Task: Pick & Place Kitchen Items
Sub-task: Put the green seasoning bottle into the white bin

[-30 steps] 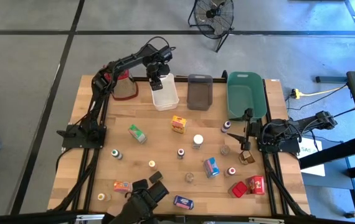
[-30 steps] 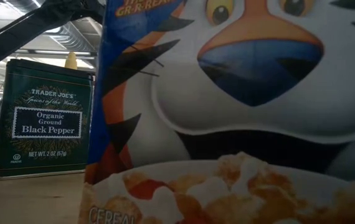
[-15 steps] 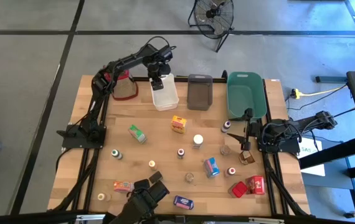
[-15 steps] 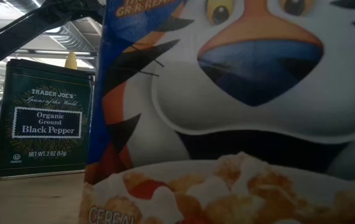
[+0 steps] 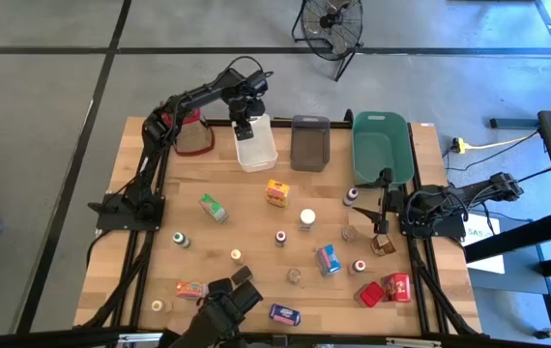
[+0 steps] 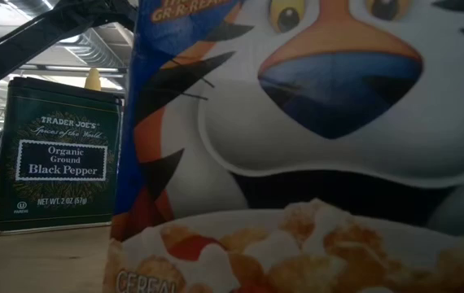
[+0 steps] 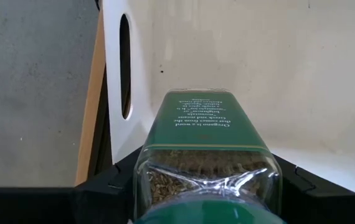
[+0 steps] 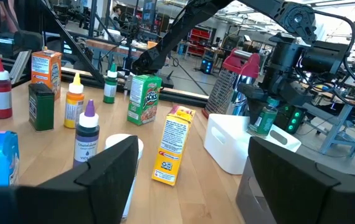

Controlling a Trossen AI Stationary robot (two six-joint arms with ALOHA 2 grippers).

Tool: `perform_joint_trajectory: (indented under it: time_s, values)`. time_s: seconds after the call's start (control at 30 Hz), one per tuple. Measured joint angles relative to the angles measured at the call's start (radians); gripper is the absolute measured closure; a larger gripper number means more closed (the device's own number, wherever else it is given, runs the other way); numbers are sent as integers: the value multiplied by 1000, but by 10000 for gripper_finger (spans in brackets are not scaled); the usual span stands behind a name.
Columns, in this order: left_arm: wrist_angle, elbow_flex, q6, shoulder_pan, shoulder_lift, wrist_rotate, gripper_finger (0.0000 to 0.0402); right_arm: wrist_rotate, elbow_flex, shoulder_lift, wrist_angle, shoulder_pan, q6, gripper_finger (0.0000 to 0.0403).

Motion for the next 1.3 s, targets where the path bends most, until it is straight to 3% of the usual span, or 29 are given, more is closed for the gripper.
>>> perform_joint_trajectory:
  time_s: [1.3]
  values:
    - [44, -50, -13, 22, -1, -56, 186, -2, 0, 0, 0, 0, 0, 95]
